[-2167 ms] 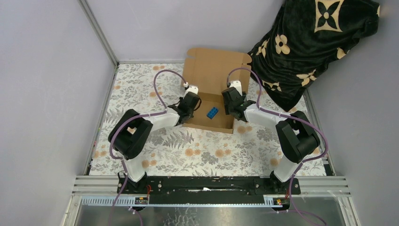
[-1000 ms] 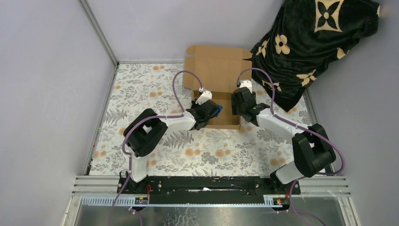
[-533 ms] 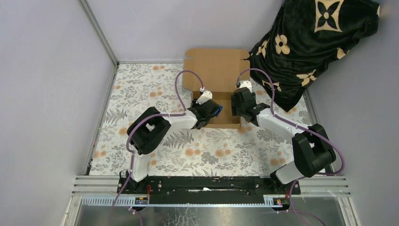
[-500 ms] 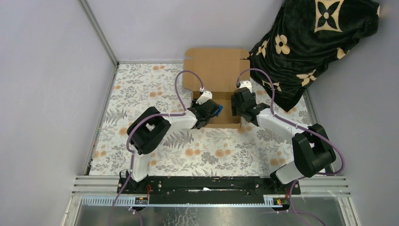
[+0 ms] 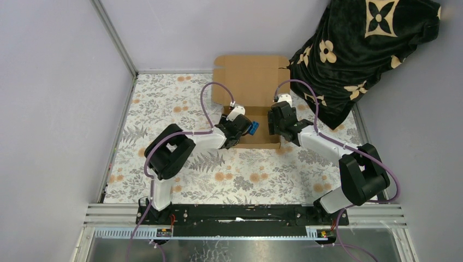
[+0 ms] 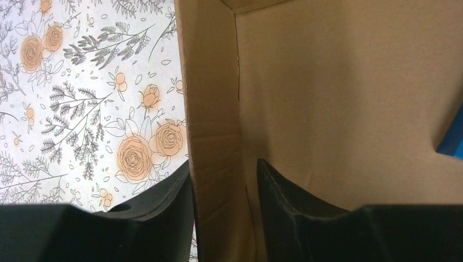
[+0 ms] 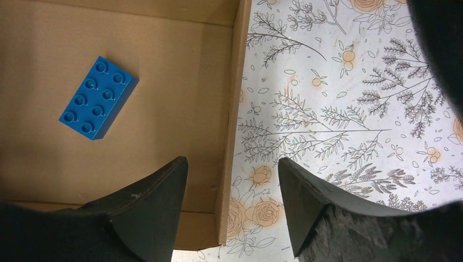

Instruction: Fold the paper box

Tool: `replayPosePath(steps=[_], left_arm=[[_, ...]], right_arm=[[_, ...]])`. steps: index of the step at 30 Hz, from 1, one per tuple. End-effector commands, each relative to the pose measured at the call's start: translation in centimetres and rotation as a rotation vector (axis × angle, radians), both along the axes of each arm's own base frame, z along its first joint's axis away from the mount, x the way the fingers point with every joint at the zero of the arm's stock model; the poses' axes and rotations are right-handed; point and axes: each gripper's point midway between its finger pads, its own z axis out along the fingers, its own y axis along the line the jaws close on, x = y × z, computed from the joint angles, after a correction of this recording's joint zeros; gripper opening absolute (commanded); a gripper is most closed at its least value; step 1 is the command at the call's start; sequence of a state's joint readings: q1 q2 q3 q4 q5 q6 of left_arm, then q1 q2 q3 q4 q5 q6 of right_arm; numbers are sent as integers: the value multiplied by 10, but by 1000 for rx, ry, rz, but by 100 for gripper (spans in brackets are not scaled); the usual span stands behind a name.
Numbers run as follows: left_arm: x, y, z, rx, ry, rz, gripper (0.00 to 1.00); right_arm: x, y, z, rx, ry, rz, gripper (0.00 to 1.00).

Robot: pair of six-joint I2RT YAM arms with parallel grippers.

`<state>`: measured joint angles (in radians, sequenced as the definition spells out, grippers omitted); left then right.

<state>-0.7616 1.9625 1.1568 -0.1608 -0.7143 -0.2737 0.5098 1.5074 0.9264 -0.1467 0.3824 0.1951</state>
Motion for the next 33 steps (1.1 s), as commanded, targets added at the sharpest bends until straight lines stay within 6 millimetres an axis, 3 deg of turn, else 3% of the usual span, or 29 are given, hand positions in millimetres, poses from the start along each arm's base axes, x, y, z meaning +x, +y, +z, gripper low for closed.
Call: replayPosePath(steps=[1,18,22,26,33], left_arm=[[8,-3,21,-60,-34,-2,51],[34,9,48,-131,-99,48,53],[52,17,86,-245,-151,54,56],[77,25,128,-374,-193,14,59],[125,30,173,-484,-226,-106,63]], right_arm=[[6,5,23,46,-47,4,70],[10,2,32,73,-60,-5,72],[29,-5,58,167,-91,-19,74],[60,-5,91,243,-143,31,77],[112,10,96,198,-102,214,80]])
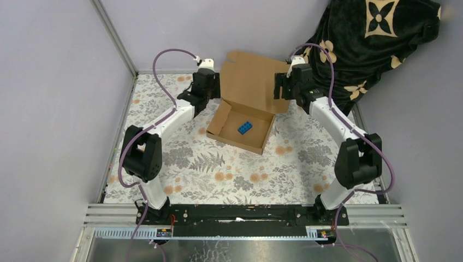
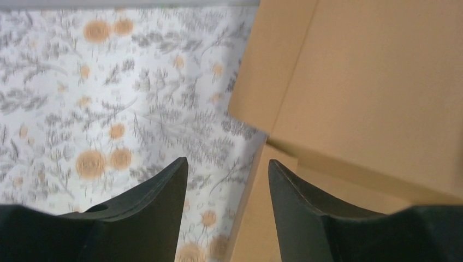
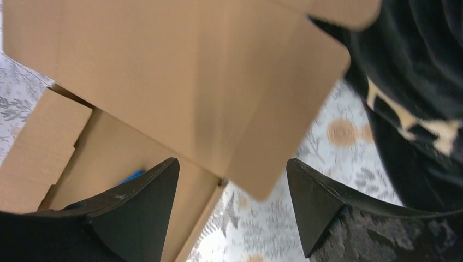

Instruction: Fold the paper box

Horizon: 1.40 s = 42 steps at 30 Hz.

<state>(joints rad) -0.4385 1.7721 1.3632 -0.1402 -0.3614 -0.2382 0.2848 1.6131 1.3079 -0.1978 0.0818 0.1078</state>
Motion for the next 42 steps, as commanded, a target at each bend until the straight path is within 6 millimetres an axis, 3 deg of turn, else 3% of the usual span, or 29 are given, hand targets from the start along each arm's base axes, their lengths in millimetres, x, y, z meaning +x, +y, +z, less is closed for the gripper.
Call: replayPosePath(steps=[1,4,6,9,15,19,25,33,42], left_arm=[[28,-16,30,-74,-63,-150,64],[42,-11,31,-113,-58,-192,64],[40,-13,21,-120,-22,-231,64],[22,-20,1,-137,31,-294,64],[-18,-15,-46,-162,121,-286,64],[-30,-12,-72,-160,167,-279,63],[-29,-13,-81,-153,175,-277,63],[-31,-21,-96,-81,197,-282,60],[-37,-13,-117,-6,240,-225,46]], right_arm=[[23,21,-3,-15,29,157,80],[32,13,-11,-39,77,117,80],[29,10,-14,-15,96,85,80],[14,11,-17,29,112,68,80],[-18,4,-16,62,150,21,80],[-32,3,-12,78,172,26,81],[-46,5,-9,104,176,43,81],[-63,10,-22,131,212,59,82],[-73,11,-32,135,226,73,82]])
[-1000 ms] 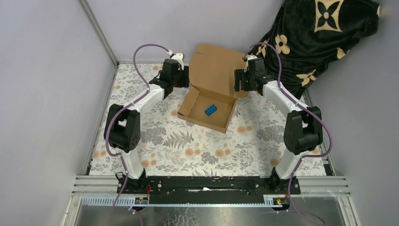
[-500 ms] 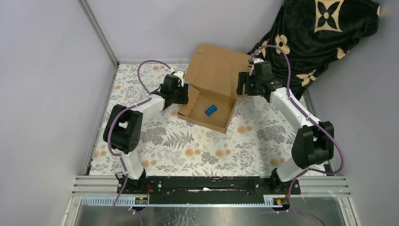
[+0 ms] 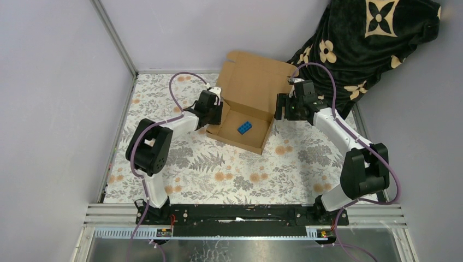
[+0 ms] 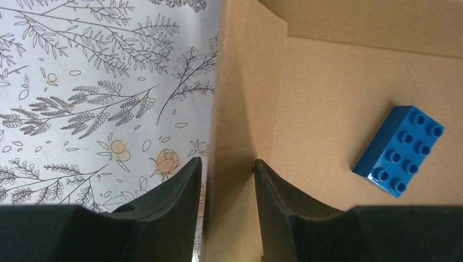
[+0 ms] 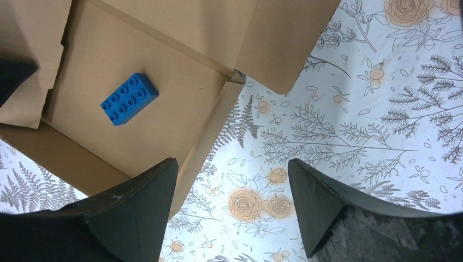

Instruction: Fold the paper box

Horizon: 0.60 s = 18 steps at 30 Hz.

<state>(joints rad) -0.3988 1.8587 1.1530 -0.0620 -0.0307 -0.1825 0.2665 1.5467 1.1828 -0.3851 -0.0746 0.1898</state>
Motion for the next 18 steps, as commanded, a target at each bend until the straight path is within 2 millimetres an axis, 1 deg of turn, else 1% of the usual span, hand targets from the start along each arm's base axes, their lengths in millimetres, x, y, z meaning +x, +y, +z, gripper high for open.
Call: replayPosePath(steps=[1,4,7,10,13,15,18], left_arm=[[10,6,-1,56,-33,31,44],[11,9,-6,81,-26,41,39],[10,10,-11,94,-19,45,38],[9,9,-13,105,-17,47,28],[8,8,-15,127,-17,50,13],[7,7,-14,159,-26,57,9],[2,4,-15,225,-43,62,7]], right_arm=[[-2,8,21,49,-57,22,82],[-3,9,19,54,-54,28,82],[-5,9,18,56,-51,32,82],[-6,9,17,55,-52,36,82],[-8,9,15,52,-50,39,82],[-8,9,13,51,-46,43,82],[-9,7,13,43,-43,42,82]])
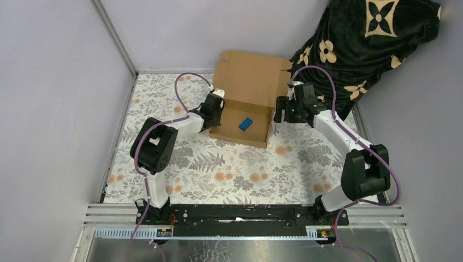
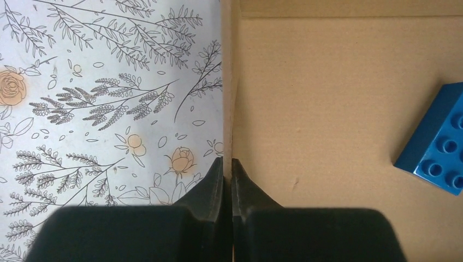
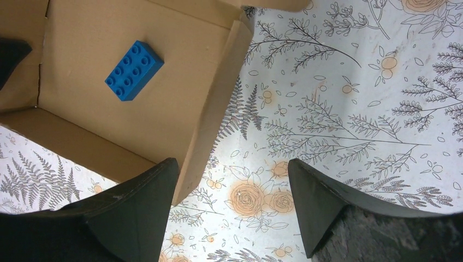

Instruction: Fold the paper box

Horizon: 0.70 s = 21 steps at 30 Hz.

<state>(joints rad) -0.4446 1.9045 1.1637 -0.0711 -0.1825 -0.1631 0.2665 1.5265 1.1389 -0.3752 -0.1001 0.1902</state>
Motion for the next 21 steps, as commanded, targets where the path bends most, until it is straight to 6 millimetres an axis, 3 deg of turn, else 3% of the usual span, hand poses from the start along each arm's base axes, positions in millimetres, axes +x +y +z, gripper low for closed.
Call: replayPosePath(steps=[1,8,17,21], left_arm=[[0,-3,-1,120,-36,13,7],[-11,-7,-9,274,-66,39,4],[-28,-7,12,339,-174,80,4],[-37,-10,11,360,-155,84,5]], right_arm=[[2,5,21,24,-65,24,81],[0,1,17,2,-54,22,81],[-3,1,24,7,-66,24,81],[-4,0,26,4,-72,18,81]])
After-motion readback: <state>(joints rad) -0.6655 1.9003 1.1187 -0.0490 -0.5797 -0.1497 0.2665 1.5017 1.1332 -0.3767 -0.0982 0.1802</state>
